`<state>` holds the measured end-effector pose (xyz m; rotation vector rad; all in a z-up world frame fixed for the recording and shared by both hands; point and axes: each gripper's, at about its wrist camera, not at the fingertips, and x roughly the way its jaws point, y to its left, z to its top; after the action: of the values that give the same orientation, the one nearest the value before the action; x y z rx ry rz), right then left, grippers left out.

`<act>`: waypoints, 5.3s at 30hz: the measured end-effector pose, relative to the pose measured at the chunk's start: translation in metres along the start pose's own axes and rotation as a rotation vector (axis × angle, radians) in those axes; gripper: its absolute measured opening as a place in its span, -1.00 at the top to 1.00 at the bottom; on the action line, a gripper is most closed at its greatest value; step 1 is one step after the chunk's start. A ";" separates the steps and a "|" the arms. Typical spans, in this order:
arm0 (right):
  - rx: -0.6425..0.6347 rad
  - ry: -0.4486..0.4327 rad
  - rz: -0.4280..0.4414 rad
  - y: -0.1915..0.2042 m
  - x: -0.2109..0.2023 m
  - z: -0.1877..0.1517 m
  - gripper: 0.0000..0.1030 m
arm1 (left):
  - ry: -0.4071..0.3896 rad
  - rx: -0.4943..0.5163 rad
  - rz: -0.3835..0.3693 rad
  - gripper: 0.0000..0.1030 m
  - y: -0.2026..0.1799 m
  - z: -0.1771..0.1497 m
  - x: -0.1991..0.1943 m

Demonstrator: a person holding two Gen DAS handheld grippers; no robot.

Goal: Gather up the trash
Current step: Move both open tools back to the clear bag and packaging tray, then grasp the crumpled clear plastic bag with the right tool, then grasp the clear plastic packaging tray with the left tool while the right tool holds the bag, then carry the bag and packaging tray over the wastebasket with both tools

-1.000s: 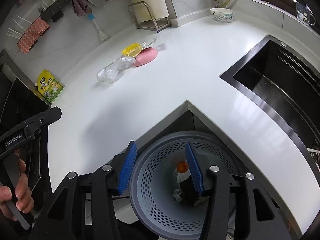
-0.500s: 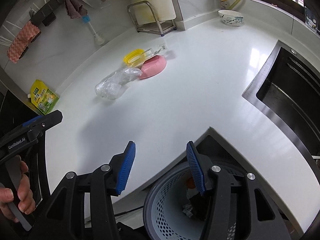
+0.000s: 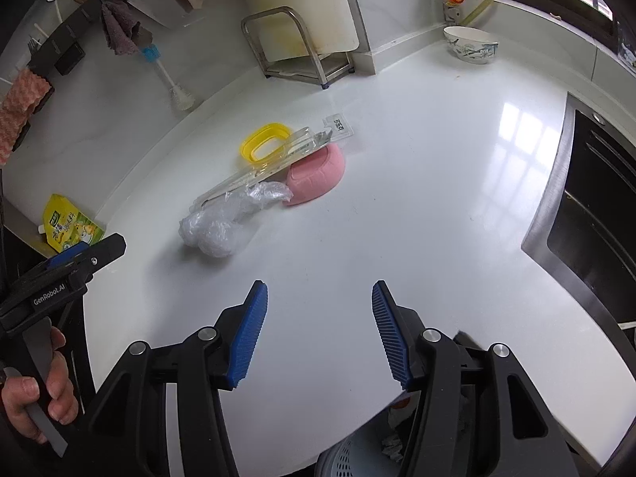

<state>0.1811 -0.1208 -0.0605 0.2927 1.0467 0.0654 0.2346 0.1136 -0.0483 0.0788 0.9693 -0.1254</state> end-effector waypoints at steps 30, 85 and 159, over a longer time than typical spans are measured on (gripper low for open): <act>-0.244 0.038 0.041 0.126 0.096 0.069 -0.16 | -0.003 -0.064 0.058 -0.77 0.092 0.027 0.034; 0.171 -0.011 0.019 -0.012 0.016 0.002 0.87 | -0.030 0.383 -0.263 -0.77 -0.047 0.044 0.128; 0.059 -0.065 0.155 -0.109 -0.141 -0.119 0.87 | 0.013 0.180 -0.239 0.61 -0.171 -0.131 -0.088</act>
<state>-0.0017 -0.2277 -0.0266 0.4268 0.9612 0.1633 0.0537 -0.0333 -0.0512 0.1290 0.9762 -0.4324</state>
